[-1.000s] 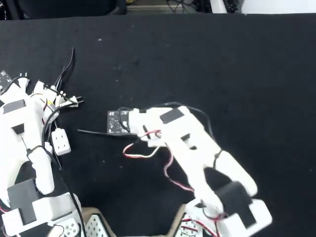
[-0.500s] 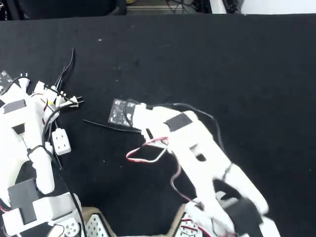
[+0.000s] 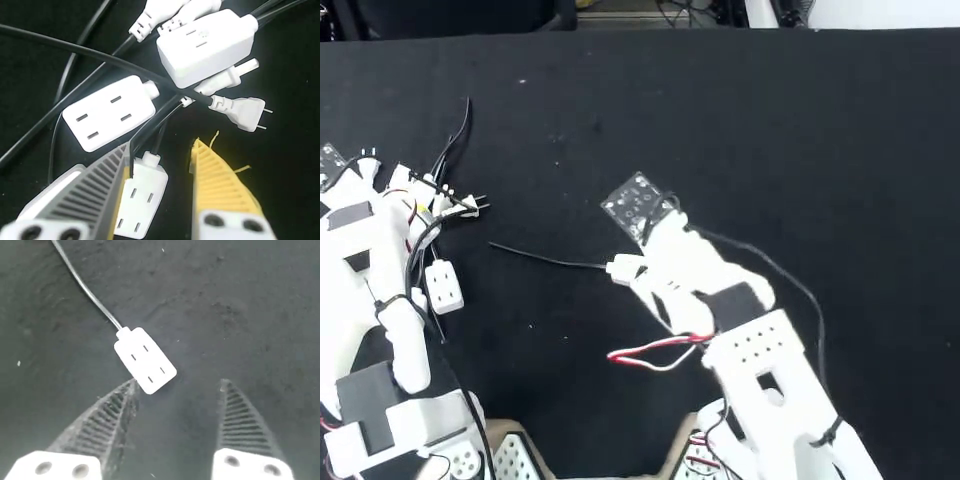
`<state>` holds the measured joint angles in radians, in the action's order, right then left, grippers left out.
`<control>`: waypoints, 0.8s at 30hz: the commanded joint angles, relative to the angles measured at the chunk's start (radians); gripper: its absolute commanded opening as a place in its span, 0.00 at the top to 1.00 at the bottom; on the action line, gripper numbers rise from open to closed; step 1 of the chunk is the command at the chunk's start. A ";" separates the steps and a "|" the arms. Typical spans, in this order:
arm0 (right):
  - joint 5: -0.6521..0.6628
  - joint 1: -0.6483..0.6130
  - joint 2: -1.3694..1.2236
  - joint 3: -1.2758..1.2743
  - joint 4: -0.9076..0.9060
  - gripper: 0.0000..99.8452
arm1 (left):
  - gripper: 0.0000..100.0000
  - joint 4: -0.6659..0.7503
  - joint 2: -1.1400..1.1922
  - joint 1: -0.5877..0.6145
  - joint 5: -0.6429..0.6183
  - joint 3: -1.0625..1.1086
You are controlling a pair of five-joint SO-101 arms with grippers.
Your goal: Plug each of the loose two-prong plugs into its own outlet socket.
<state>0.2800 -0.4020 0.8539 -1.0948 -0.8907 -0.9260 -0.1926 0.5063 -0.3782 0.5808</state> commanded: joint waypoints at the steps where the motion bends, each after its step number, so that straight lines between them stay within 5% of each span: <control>1: -0.043 0.040 0.033 -0.067 0.163 0.96 | 0.80 0.006 -0.037 -0.031 -0.002 0.002; 7: -0.069 0.107 0.030 -0.119 0.158 0.89 | 0.80 -0.035 -0.035 -0.277 0.189 0.002; 11: -0.133 0.031 0.030 -0.150 0.146 0.90 | 0.80 -0.003 -0.032 -0.390 0.222 0.005; 18: -0.140 -0.015 -0.050 -0.127 0.153 0.99 | 0.80 0.284 0.012 -0.412 0.222 0.150; 24: -0.135 -0.060 -0.243 -0.051 0.144 0.99 | 0.80 0.304 0.106 -0.407 0.222 0.081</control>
<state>0.1450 -0.4204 0.6851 -1.2252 -0.7434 -0.6437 -0.1112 0.1089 -0.1711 0.7388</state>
